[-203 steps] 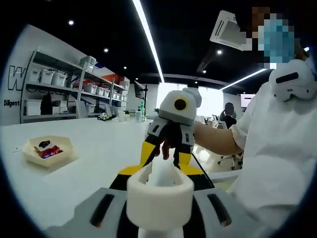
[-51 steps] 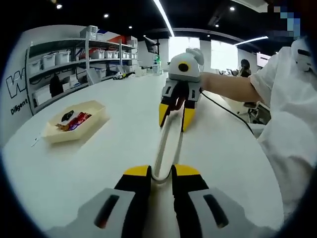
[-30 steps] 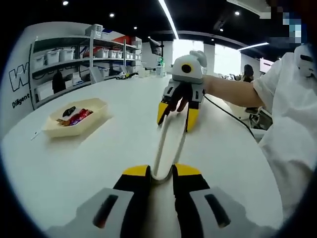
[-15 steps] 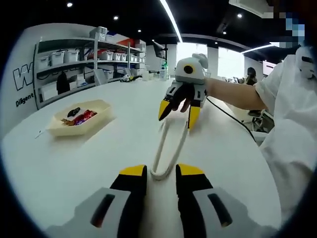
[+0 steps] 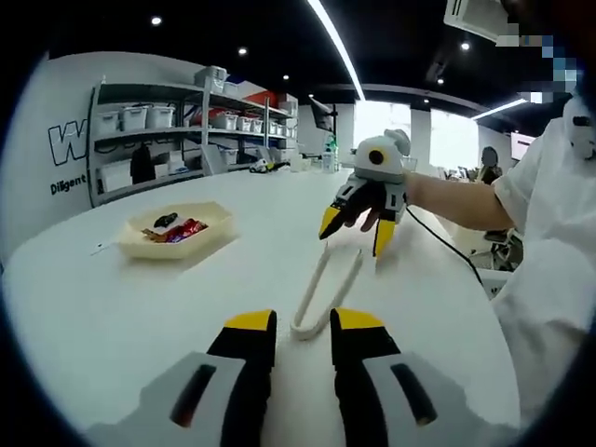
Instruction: Place the target food into the container with the food tongs after gripping and lifting it, then release it inside without dropping or visibly crushing the food.
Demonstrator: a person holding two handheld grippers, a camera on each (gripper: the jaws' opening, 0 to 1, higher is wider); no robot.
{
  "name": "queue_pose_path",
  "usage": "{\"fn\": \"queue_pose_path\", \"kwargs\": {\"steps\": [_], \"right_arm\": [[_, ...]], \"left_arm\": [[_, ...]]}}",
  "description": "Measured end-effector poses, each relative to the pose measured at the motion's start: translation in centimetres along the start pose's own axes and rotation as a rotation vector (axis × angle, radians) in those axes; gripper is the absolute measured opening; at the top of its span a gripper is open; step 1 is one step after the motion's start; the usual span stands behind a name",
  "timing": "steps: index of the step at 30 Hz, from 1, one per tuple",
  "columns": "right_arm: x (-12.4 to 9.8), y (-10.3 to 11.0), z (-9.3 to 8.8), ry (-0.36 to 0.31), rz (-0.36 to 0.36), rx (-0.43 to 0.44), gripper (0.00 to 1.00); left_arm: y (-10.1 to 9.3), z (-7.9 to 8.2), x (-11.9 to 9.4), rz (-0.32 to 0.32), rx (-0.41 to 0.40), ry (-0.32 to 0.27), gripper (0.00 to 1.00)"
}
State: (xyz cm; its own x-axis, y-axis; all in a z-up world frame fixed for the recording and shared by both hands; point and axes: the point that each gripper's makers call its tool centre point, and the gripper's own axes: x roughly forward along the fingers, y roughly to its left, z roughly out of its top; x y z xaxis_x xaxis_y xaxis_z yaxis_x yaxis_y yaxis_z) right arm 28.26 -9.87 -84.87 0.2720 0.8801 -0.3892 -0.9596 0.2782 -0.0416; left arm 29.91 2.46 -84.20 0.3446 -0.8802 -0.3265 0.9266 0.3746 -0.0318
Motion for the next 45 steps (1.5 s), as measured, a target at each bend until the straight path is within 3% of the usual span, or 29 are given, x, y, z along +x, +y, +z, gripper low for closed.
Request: {"fn": "queue_pose_path", "kwargs": {"steps": [9,16,25,45], "right_arm": [[-0.8,0.4,1.1,-0.062,-0.046,0.032,0.41],[-1.6,0.7,2.0,-0.136,-0.101,0.065,0.46],[-2.3,2.3,2.2,-0.153,-0.132,0.057,0.52],[-4.2,4.9,4.2,-0.222,-0.240,0.062,0.57]], "left_arm": [[-0.6,0.6,-1.0,0.053,-0.035,-0.060,0.32],[-1.4,0.1,-1.1,0.082,-0.057,-0.080,0.43],[-2.5,1.3,-2.4,0.139,-0.082,-0.157,0.53],[-6.2,1.9,-3.9,0.189,-0.092,-0.219,0.65]]}}
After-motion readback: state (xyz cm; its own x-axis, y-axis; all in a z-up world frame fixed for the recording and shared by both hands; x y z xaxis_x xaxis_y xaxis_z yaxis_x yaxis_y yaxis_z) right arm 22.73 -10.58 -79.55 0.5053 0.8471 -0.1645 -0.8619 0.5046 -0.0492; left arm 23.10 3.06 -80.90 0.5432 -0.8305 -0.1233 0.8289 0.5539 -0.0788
